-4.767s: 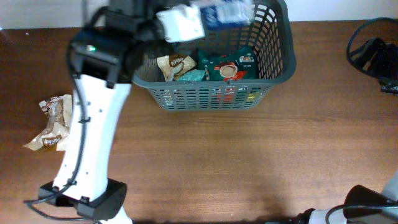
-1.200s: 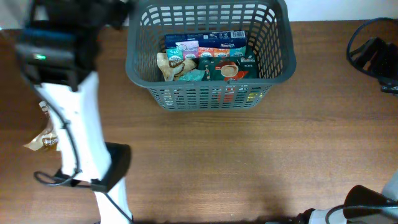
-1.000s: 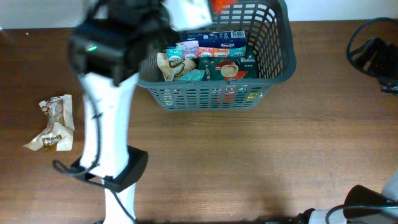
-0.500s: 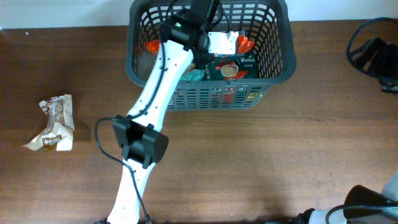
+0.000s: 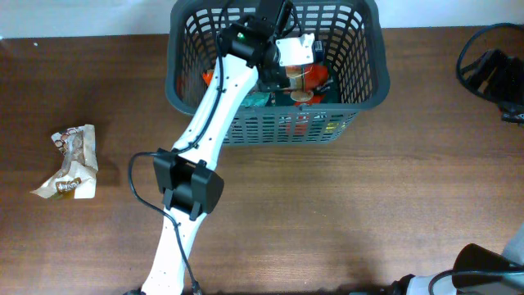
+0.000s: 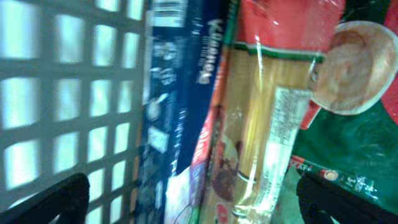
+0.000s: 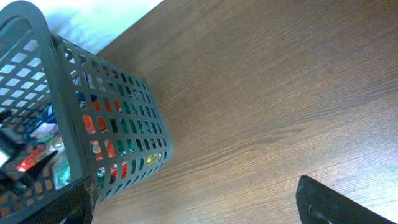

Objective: Pack container
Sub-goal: 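Carry the orange packet over the basket and release it inside, then grasp the beige printed wrapper with the left gripper and lift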

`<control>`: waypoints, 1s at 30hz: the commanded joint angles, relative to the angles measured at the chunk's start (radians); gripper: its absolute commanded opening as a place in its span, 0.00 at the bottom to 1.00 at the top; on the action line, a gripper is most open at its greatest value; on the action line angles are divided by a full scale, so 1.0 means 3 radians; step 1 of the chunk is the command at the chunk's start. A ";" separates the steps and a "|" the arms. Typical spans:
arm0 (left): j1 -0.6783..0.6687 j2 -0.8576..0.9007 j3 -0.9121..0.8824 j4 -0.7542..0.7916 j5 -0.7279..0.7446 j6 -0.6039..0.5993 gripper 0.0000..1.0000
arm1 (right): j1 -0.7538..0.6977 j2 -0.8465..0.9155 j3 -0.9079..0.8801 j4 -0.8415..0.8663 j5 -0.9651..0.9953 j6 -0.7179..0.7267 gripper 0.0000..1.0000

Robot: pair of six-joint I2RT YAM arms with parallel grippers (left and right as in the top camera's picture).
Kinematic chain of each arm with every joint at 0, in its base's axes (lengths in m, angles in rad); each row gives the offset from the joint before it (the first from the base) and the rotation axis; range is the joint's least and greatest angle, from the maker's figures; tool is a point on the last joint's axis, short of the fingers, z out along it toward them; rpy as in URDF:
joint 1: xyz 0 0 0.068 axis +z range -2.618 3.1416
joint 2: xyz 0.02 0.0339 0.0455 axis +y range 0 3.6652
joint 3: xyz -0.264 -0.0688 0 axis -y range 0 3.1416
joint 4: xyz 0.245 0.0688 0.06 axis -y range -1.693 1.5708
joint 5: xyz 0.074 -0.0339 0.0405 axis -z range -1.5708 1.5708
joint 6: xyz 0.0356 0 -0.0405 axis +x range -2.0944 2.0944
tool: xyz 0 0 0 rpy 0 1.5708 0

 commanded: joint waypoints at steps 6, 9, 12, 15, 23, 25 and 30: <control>0.0559 -0.1389 0.0067 -0.0164 -0.0267 -0.0746 0.99 | -0.0017 -0.0031 -0.0011 0.0001 -0.0017 -0.0008 1.00; 0.1040 -0.1827 0.0066 -0.0161 -0.0273 -0.0952 0.99 | -0.0017 -0.0031 -0.0011 0.0001 -0.0017 -0.0008 0.99; 0.1525 -0.2092 0.0024 -0.0113 -0.0275 -0.1143 0.99 | -0.0017 -0.0031 -0.0011 0.0001 -0.0017 -0.0008 0.99; 0.2078 -0.2252 -0.0144 -0.0103 -0.0277 -0.1564 0.98 | -0.0017 -0.0031 -0.0011 0.0001 -0.0017 -0.0008 0.99; 0.3034 -0.2202 -0.1564 -0.0117 -0.0275 -0.2274 0.96 | -0.0017 -0.0031 -0.0011 0.0001 -0.0017 -0.0008 0.99; 0.3148 -0.2179 -0.2060 0.0167 -0.0273 -0.2274 0.96 | -0.0017 -0.0031 -0.0011 0.0001 -0.0017 -0.0008 0.99; 0.3325 -0.1876 -0.2871 0.0624 -0.0018 -0.2274 0.89 | -0.0017 -0.0031 -0.0011 0.0001 -0.0017 -0.0008 0.99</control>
